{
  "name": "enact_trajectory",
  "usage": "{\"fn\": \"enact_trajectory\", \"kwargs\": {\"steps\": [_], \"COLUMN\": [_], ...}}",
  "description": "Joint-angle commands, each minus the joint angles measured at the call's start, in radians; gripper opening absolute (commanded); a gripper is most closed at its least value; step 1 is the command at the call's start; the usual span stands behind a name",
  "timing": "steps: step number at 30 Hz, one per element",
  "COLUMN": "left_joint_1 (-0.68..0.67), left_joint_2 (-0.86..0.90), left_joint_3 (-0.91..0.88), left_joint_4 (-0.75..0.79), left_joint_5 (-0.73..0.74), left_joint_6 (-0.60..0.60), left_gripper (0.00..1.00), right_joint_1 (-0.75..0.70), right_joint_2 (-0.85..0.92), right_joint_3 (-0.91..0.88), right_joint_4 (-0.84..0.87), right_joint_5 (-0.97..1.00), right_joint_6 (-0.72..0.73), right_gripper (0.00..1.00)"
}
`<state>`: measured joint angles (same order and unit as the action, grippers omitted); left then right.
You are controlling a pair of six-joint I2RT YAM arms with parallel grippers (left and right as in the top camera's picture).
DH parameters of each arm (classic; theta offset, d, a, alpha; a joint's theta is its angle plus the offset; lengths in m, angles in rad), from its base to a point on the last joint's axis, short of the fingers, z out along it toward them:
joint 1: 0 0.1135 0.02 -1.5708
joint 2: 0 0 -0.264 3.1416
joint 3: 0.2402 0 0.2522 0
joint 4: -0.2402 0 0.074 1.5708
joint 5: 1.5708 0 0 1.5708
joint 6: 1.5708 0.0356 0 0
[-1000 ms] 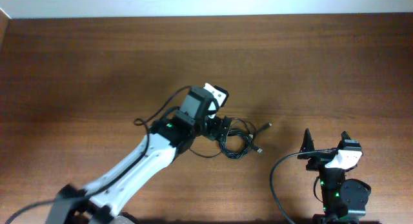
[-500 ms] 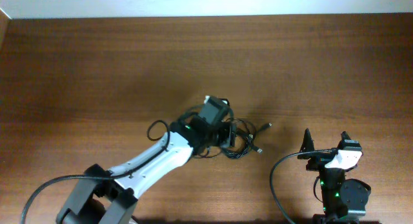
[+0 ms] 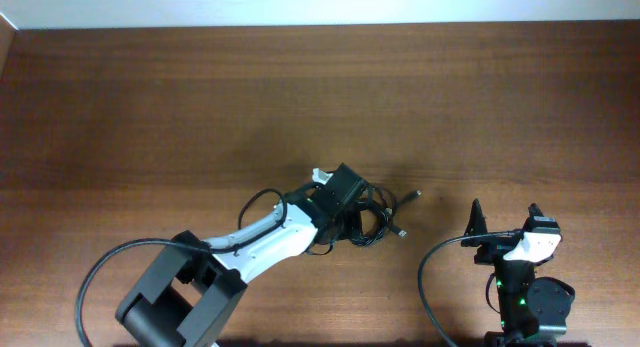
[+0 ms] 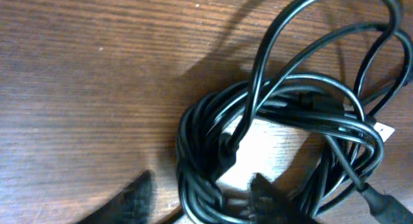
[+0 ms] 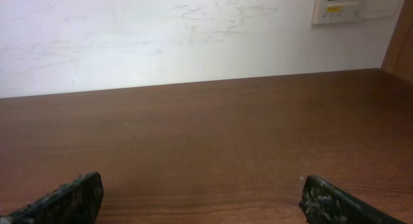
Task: Untangle cables
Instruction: 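Reach the left gripper to the black cable bundle and grasp it, then lift the bundle with the left gripper and bring the right gripper toward it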
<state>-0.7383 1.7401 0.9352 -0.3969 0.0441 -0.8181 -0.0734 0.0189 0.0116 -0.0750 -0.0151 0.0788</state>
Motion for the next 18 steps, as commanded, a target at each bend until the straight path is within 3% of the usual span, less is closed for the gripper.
{"fn": "enact_trajectory", "kwargs": {"steps": [1, 5, 10, 18], "left_joint_1": [0.001, 0.002, 0.017, 0.180], "left_joint_2": [0.016, 0.016, 0.008, -0.125], "left_joint_3": [0.008, 0.008, 0.010, 0.033], "left_joint_4": [0.015, 0.021, 0.020, 0.018], "left_joint_5": [-0.025, -0.044, -0.042, -0.040], "left_joint_6": [-0.023, -0.022, 0.024, 0.418], "left_gripper": [0.36, 0.02, 0.00, 0.00], "right_joint_1": [-0.006, -0.006, -0.006, -0.006], "right_joint_2": [0.001, 0.001, 0.001, 0.001], "right_joint_3": [-0.006, -0.006, -0.006, -0.006], "right_joint_4": [-0.005, -0.005, -0.005, -0.005], "right_joint_5": [0.012, 0.012, 0.012, 0.012], "right_joint_6": [0.003, 0.003, 0.003, 0.003], "right_gripper": [0.98, 0.98, 0.98, 0.98]}}
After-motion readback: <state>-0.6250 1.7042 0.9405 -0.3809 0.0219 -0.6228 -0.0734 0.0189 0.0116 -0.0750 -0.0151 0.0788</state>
